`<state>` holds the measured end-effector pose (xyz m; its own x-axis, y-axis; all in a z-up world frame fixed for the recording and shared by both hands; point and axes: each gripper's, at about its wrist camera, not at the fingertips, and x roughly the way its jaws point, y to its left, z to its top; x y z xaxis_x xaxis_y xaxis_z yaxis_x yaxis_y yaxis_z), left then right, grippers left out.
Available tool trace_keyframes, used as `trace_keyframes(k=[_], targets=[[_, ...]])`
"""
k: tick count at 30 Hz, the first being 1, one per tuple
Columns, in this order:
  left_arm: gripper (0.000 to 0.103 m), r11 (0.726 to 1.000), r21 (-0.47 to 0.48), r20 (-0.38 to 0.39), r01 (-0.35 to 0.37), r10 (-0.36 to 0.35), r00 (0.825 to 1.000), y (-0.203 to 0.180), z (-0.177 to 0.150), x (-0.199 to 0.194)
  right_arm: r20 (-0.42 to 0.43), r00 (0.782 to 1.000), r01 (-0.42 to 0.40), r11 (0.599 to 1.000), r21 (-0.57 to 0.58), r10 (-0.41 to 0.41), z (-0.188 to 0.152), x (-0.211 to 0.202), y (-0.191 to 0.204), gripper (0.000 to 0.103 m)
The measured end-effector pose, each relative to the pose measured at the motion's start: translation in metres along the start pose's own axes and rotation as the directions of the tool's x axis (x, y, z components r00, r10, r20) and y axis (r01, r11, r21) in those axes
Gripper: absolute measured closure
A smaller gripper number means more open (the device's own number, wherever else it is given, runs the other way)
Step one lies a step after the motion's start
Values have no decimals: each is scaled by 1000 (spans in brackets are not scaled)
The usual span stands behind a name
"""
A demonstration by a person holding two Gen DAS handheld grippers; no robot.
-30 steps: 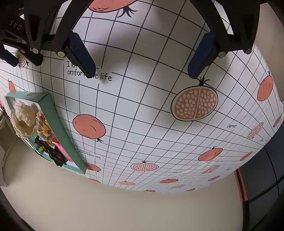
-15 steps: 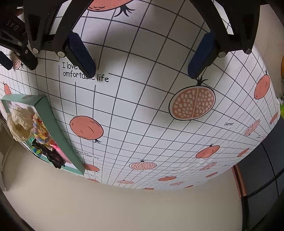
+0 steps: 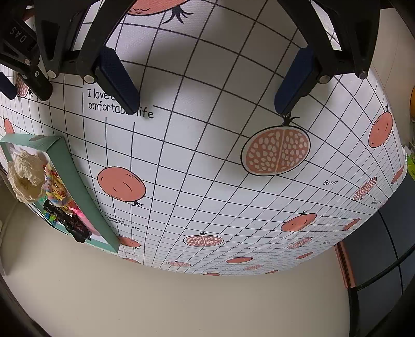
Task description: Organize objects
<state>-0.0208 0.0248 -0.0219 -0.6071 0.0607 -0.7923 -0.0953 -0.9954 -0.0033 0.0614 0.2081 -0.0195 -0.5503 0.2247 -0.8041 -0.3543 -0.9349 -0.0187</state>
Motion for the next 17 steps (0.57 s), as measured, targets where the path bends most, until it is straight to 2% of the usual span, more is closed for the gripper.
trace_keyframes(k=[17], targets=[[0,1000,-8,3,-8,8,1000,0,-1,-1,1,1000,-1,1000,-2,1,0,0,-1,0]])
